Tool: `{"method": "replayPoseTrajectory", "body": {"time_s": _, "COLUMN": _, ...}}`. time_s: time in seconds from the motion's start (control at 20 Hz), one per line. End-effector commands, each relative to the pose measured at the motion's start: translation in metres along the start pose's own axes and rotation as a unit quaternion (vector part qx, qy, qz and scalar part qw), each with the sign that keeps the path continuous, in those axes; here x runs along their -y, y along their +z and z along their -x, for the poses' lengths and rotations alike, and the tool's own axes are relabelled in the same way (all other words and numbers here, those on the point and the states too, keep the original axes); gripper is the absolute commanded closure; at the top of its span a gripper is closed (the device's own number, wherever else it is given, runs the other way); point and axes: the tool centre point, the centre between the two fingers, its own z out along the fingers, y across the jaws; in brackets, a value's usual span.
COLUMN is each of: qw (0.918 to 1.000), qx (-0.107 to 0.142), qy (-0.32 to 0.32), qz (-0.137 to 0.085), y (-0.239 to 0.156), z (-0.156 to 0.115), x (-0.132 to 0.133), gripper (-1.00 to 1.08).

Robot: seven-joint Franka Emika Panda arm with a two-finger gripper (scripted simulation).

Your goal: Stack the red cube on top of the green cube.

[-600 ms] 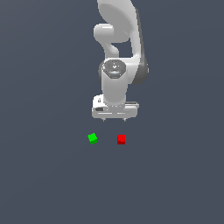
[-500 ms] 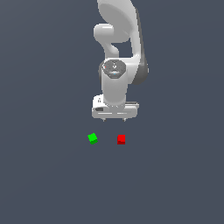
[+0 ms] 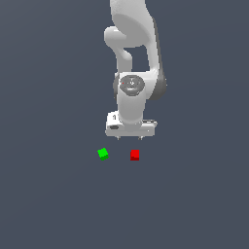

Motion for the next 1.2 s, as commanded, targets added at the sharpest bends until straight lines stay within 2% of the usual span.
{"method": "replayPoseTrajectory", "body": {"time_s": 0.0, "qw": 1.0000, "qx": -0.004, "qy": 0.003, "qz": 0.001, "y": 0.012, "z": -0.007, "x": 0.006, "gripper": -0.92}}
{"method": "replayPoseTrajectory", "body": {"time_s": 0.5, "qw": 0.9997, "qx": -0.019, "qy": 0.014, "qz": 0.005, "y": 0.048, "z": -0.035, "x": 0.026, "gripper": -0.92}}
{"method": "replayPoseTrajectory", "body": {"time_s": 0.9, "qw": 0.9997, "qx": -0.020, "qy": 0.014, "qz": 0.006, "y": 0.053, "z": -0.037, "x": 0.028, "gripper": -0.92}}
{"method": "replayPoseTrajectory", "body": {"time_s": 1.15, "qw": 0.9997, "qx": -0.020, "qy": 0.014, "qz": 0.006, "y": 0.069, "z": -0.038, "x": 0.028, "gripper": -0.92}}
